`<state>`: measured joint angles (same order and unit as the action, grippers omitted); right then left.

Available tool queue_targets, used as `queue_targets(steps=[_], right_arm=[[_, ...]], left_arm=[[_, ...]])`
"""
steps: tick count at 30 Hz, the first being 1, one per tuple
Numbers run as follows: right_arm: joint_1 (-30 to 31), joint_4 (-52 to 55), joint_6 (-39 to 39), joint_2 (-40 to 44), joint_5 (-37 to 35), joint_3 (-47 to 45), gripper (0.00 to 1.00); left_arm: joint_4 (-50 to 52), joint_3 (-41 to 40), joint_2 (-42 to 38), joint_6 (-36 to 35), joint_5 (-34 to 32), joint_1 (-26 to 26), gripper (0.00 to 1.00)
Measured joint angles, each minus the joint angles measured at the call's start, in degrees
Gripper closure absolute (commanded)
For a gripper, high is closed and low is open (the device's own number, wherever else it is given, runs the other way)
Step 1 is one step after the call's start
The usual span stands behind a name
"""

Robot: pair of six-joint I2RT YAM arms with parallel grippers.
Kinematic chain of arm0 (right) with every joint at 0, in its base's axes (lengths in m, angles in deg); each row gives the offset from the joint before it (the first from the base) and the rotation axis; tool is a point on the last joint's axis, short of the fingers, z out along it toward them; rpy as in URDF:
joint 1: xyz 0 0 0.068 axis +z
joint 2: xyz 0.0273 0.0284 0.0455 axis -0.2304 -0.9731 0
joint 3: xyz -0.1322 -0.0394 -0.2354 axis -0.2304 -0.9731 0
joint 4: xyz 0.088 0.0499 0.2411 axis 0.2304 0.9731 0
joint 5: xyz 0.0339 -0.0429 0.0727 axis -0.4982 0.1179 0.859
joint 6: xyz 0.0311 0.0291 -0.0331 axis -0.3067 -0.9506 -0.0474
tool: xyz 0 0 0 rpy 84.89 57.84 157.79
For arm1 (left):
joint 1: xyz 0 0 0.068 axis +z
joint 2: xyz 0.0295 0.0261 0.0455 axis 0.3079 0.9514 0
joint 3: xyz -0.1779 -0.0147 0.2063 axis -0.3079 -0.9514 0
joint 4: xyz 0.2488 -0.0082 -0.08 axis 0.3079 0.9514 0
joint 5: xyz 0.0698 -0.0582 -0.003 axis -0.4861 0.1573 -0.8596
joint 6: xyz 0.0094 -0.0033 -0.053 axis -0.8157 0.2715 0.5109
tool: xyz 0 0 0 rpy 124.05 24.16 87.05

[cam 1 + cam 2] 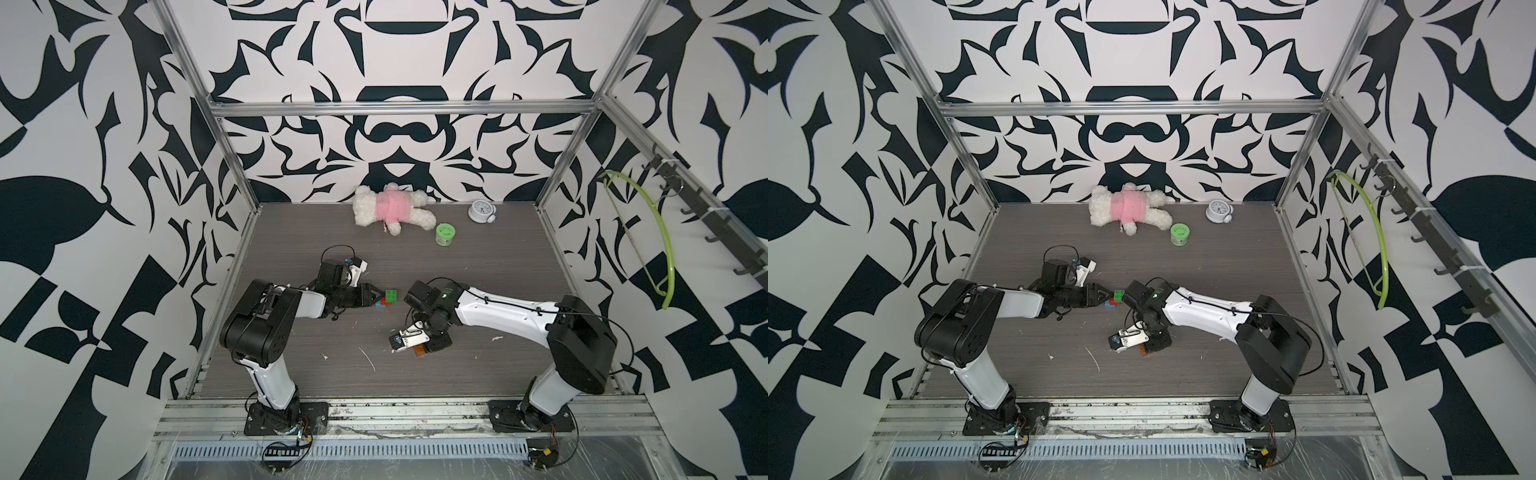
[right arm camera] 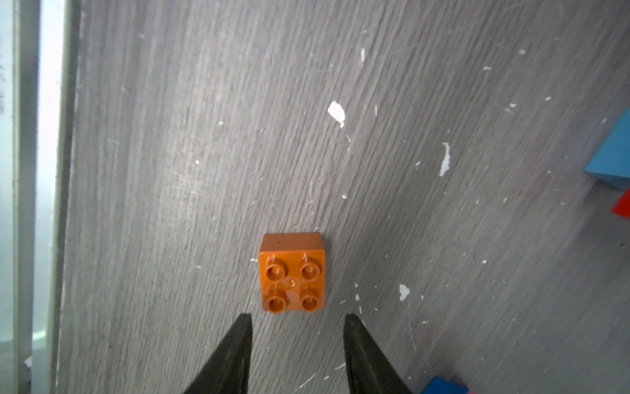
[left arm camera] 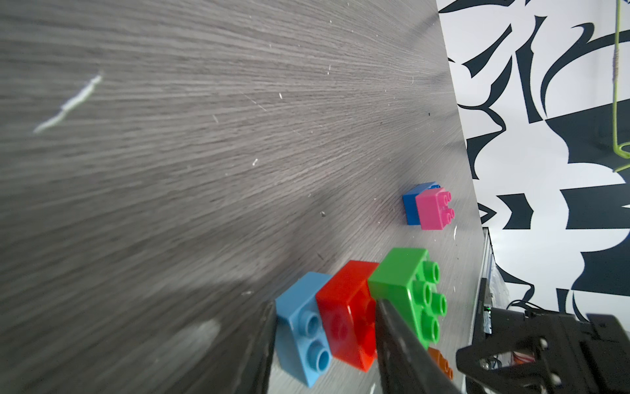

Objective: Assemble the letter y with lego
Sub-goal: Pick up the lego brick from the center of the board.

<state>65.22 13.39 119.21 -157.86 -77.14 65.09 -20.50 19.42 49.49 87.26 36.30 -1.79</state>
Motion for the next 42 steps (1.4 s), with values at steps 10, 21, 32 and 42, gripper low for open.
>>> queue_targets(steps=[10, 21, 32, 42], right_arm=[[0.4, -2.3, -1.3, -2.3, 0.8, 0.0, 0.53], [0.4, -2.5, -2.3, -2.6, 1.4, 0.0, 0.53], [0.4, -2.5, -2.4, -3.1, 1.9, 0.0, 0.53], [0.4, -2.4, -2.9, -3.2, 1.9, 0.0, 0.55]], left_arm=[[0.0, 0.0, 0.0, 0.0, 0.0, 0.0, 0.51], [0.0, 0.0, 0.0, 0.0, 0.0, 0.0, 0.5], [0.0, 0.0, 0.0, 0.0, 0.0, 0.0, 0.51], [0.0, 0.0, 0.0, 0.0, 0.0, 0.0, 0.51]])
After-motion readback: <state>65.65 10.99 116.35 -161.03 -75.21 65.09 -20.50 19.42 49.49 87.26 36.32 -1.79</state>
